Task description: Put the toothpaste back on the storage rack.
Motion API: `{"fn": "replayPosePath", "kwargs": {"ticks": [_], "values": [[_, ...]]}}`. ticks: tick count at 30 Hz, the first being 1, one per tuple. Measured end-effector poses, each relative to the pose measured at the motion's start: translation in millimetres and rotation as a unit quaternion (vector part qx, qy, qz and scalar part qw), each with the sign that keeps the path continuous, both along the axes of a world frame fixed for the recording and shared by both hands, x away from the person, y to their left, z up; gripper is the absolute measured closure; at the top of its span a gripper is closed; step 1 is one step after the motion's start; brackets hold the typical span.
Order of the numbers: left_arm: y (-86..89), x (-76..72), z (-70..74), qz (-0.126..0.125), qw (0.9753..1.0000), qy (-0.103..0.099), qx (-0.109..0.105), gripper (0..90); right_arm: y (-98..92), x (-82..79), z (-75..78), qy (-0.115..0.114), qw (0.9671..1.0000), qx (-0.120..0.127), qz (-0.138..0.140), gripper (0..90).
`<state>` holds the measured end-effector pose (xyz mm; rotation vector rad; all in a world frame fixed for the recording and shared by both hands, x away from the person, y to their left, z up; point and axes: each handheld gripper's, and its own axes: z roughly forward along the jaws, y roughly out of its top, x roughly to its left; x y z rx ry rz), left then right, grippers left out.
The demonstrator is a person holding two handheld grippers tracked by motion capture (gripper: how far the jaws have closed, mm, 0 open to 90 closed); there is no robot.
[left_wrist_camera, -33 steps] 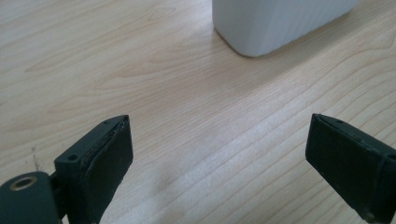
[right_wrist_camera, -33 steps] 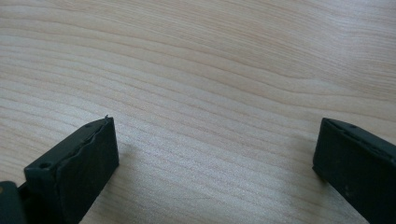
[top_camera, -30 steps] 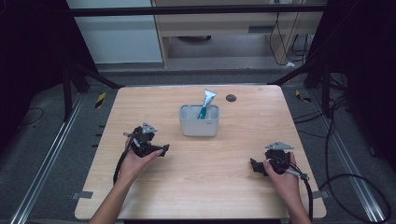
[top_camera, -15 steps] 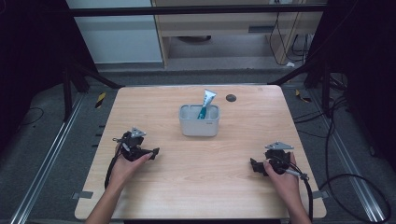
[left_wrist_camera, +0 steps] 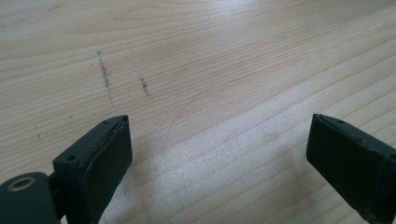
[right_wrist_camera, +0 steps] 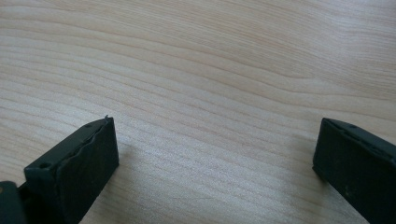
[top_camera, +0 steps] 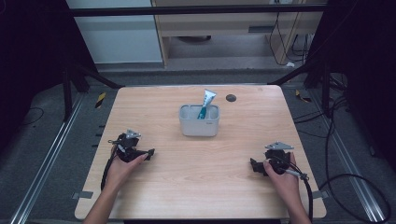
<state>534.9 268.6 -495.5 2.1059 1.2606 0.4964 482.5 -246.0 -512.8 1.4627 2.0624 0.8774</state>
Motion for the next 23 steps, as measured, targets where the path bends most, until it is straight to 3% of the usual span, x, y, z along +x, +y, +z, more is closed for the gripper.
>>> {"fn": "replayPosePath", "kwargs": {"ticks": [7, 18, 23], "values": [[1.9, 0.4, -5.4, 0.0, 0.9999, 0.001, 0.011, 5.7, 0.0, 0.0, 0.0, 0.0, 1.0, 0.0, 0.0, 0.5], [3.8, -0.2, -12.0, 0.006, 0.9996, -0.027, -0.006, 1.9, 0.9, -0.2, 0.3, 0.002, 1.0, 0.002, -0.004, 0.3], [3.3, 0.2, -12.0, 0.008, 0.9996, -0.027, -0.004, 1.5, 2.1, 0.7, 0.2, 0.001, 0.9999, 0.002, -0.011, 0.3]]}}
